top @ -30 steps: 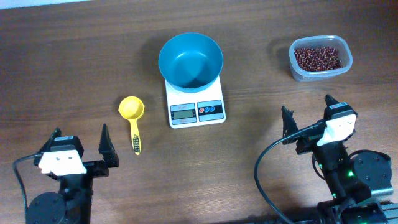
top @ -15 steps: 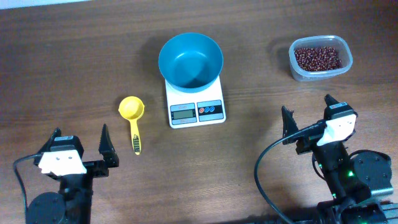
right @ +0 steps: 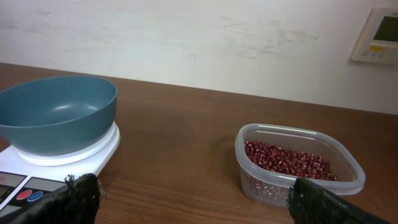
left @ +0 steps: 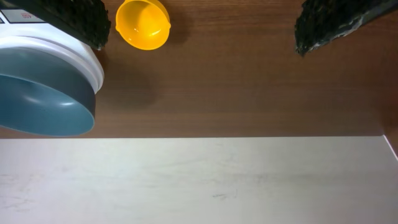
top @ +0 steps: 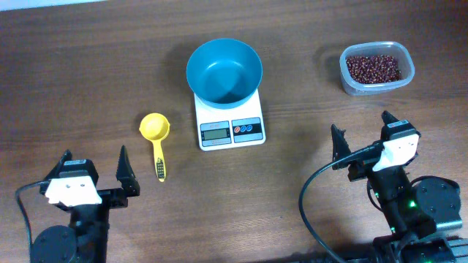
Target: Scoop item into bowl and weigh 50g on scale
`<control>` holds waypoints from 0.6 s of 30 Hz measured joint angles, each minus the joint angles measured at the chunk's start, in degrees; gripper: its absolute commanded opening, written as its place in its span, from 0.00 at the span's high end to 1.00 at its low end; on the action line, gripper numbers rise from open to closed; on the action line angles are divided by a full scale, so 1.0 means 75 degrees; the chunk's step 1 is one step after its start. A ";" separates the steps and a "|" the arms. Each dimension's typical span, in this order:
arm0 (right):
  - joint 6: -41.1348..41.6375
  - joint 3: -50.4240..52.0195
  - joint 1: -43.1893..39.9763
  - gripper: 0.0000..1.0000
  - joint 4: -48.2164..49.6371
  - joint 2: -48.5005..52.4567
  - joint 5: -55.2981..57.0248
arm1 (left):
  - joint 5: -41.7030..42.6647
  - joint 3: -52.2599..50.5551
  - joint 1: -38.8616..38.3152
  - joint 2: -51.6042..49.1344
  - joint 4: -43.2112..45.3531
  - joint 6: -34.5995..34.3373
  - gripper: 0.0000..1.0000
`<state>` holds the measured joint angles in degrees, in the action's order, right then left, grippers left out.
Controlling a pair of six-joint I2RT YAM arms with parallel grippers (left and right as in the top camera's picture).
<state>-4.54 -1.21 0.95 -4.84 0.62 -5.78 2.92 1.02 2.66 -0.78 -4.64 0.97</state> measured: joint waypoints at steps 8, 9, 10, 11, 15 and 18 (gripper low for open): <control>0.0003 0.0000 0.0000 0.01 0.0000 0.0000 0.0000 | 0.0000 0.0000 0.0000 0.0000 0.0000 0.0000 0.01; 0.0003 0.0000 0.0000 0.01 0.0000 0.0000 0.0000 | 0.0000 0.0000 0.0000 0.0000 0.0000 0.0000 0.01; 0.0003 0.0000 0.0000 0.01 0.0000 0.0000 0.0000 | 0.0000 -0.0003 0.0000 0.0000 0.0000 0.0000 0.01; 0.0000 0.0000 0.0000 0.01 0.0000 0.0000 0.0000 | 0.0000 0.0000 0.0000 0.0000 0.0000 0.0000 0.01; -0.0003 0.0000 0.0000 0.01 0.0000 0.0000 0.0000 | -0.0003 -0.0055 0.0000 -0.0006 0.0845 0.0000 0.01; 0.0000 0.0006 0.0000 0.01 0.0006 0.0003 -0.0003 | -0.0023 -0.0047 0.0000 -0.0003 0.2833 -0.0166 0.01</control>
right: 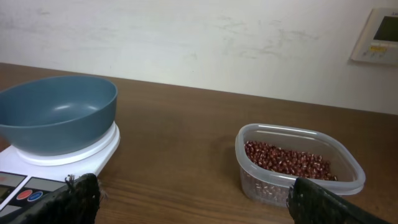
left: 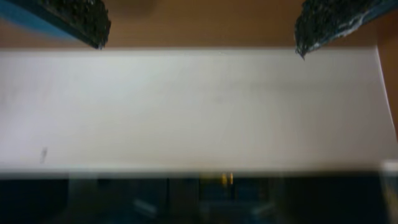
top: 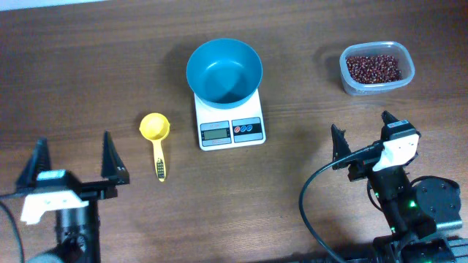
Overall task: Scoop item into bowl and weigh 50g on scale
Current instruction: 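Move the left gripper to the yellow scoop handle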
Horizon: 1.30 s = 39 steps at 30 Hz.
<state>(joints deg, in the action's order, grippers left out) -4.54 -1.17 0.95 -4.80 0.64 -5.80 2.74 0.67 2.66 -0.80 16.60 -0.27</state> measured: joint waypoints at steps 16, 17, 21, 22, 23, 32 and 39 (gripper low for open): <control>0.0000 0.0006 0.0000 0.01 0.0015 -0.0003 0.0003 | 0.0356 0.5400 0.0000 -0.4246 -0.3200 -0.0720 0.01; -0.0003 0.0006 0.0000 0.02 0.0017 0.0006 0.0003 | 0.0469 0.6097 0.0000 -0.4913 -0.4115 -0.0720 0.01; 0.0000 0.0009 0.0000 0.01 0.0017 0.0003 0.0003 | 0.0927 0.6886 0.0000 -0.6003 -0.7166 -0.0723 0.01; 0.0006 0.0009 0.0000 0.01 0.0017 0.0006 0.0003 | 0.0976 0.6904 0.0000 -0.6193 -0.7597 -0.0720 0.01; 0.0003 0.0009 0.0000 0.01 0.0017 0.0006 0.0003 | 0.1011 0.6913 0.0000 -0.6394 -0.8008 -0.0720 0.01; -0.0003 0.0009 0.0000 0.01 0.0017 0.0006 0.0003 | 0.1070 0.6918 0.0000 -0.7953 -0.8711 -0.0723 0.01; 0.0000 0.0009 0.0000 0.01 0.0017 0.0006 0.0003 | 0.1070 0.6921 0.0000 -0.9541 -0.8632 -0.0723 0.01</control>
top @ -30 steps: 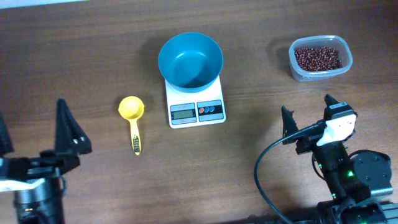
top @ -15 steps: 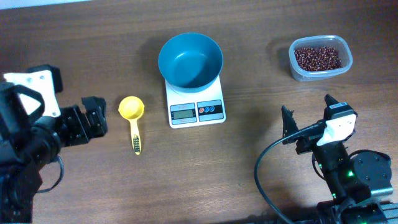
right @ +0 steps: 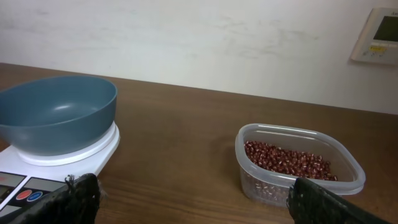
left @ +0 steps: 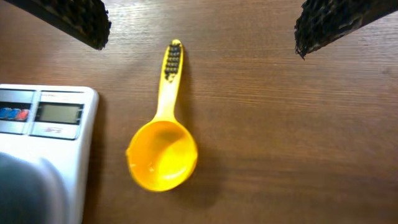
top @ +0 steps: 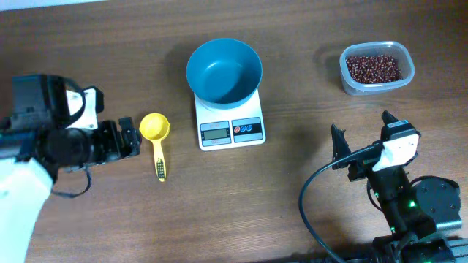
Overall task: Scoop item into bowl and weigh 50g on scale
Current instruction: 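Move the left gripper to the yellow scoop handle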
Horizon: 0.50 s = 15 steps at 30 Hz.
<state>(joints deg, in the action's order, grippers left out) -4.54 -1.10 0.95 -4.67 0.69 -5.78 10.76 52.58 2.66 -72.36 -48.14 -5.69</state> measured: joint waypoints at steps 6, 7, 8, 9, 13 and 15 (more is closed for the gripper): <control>0.0000 0.0000 0.0000 0.01 0.0000 0.0000 0.0000 | 0.0029 0.0000 0.0000 -0.1445 0.0758 -0.0003 0.06; 0.0000 0.0000 0.0000 0.01 0.0000 0.0000 0.0000 | 0.0032 0.0000 0.0000 -0.1565 0.0833 -0.0003 0.09; 0.0000 0.0000 0.0000 0.01 0.0000 0.0000 0.0000 | 0.0029 0.0000 0.0000 -0.1722 0.1075 -0.0020 0.14; 0.0003 0.0000 0.0000 0.01 0.0000 0.0000 0.0000 | 0.0032 -0.0003 0.0000 -0.1801 0.1189 -0.0020 0.16; -0.0003 0.0000 0.0000 0.01 0.0000 0.0000 0.0000 | 0.0035 0.0000 0.0000 -0.2052 0.1929 -0.0169 0.26; 0.0006 0.0000 0.0000 0.01 0.0000 0.0000 0.0000 | 0.0029 0.0000 -0.0117 -0.2055 0.2241 -0.0198 0.27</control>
<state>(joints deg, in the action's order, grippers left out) -4.49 -1.10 0.95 -4.67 0.69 -5.78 10.98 52.58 1.78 -87.77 -31.33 -7.18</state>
